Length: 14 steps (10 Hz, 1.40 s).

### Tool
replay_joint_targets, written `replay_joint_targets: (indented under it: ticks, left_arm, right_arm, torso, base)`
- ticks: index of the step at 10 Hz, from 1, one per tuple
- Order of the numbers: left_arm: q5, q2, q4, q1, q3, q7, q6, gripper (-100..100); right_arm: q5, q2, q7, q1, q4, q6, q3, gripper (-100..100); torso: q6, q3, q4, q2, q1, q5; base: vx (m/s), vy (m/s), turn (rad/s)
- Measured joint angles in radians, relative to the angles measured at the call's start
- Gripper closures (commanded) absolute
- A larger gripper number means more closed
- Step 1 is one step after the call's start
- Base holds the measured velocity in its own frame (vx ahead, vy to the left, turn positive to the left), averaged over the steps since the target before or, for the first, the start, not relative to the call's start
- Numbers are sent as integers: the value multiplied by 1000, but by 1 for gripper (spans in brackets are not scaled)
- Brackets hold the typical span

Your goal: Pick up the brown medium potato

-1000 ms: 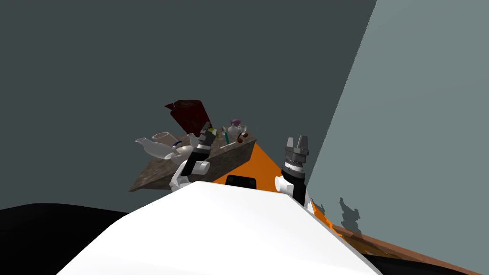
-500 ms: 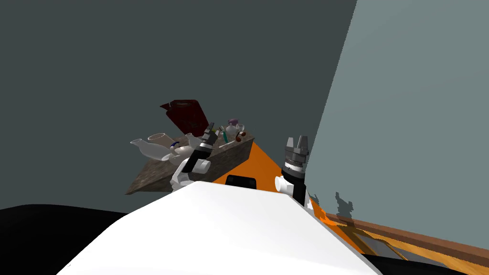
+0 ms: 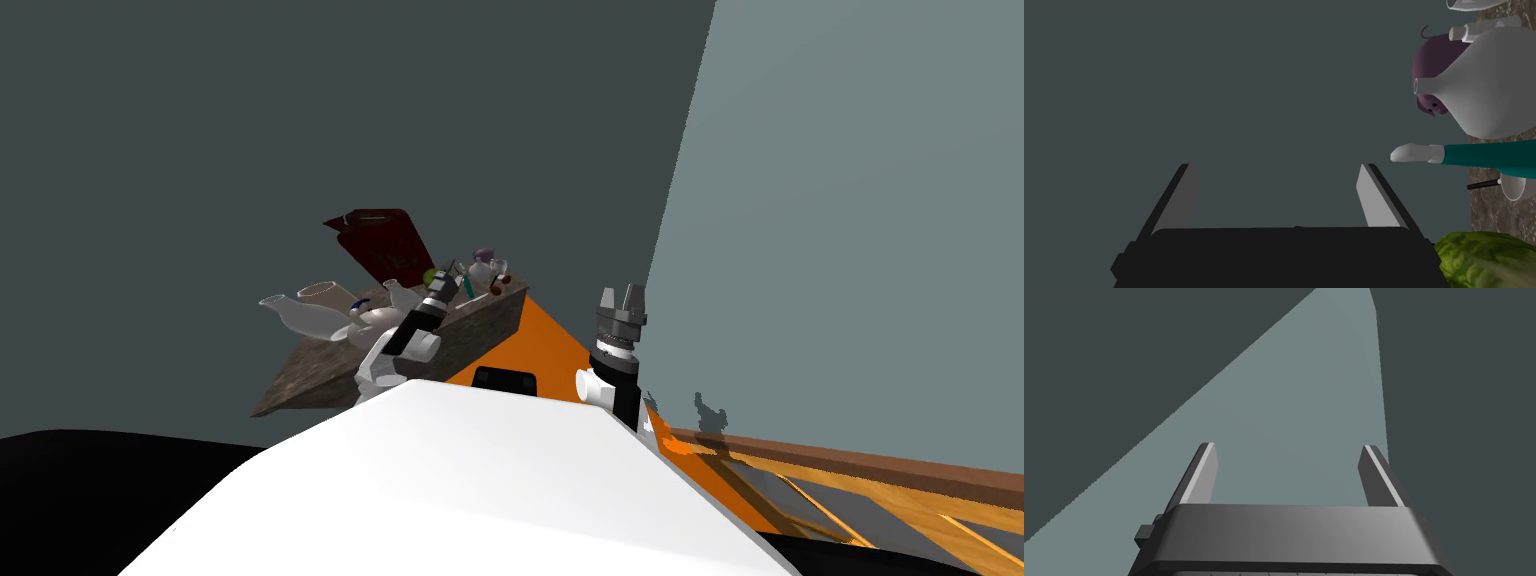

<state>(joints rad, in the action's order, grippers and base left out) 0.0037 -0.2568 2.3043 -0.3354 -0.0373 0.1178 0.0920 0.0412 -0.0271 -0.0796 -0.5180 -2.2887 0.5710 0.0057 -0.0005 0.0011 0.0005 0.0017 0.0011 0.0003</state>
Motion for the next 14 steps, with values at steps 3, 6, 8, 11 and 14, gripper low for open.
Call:
replay_joint_targets:
  ticks: [3, 6, 8, 11, 14]
  left_arm:
    - [4, -26, -1, 15, -15, 6, 85, -100]
    - [11, -51, 1, 34, -24, 14, 176, -100]
    - [13, -67, -2, 47, -33, 18, 237, -100]
    - [17, -84, -7, 54, -42, 22, 305, -100]
    - [29, -118, -10, 73, -51, 31, 395, -100]
  right_arm:
    - [0, 0, 0, 0, 0, 0, 0, 0]
    - [0, 0, 0, 0, 0, 0, 0, 0]
    - [0, 0, 0, 0, 0, 0, 0, 0]
    - [0, 0, 0, 0, 0, 0, 0, 0]
    - [0, 0, 0, 0, 0, 0, 0, 0]
  torso:
    - [0, 0, 0, -1, 0, 0]
    - [0, -1, 0, -1, 0, 0]
    - [0, -1, 0, -2, 0, 0]
    - [0, -1, -1, -2, 0, 0]
    - [0, -2, -1, -3, 0, 0]
  base:
    - [-22, 4, -97]
    - [-13, 2, -113]
    - [-2, 4, -29]
    - [3, 1, -107]
    - [10, 3, -93]
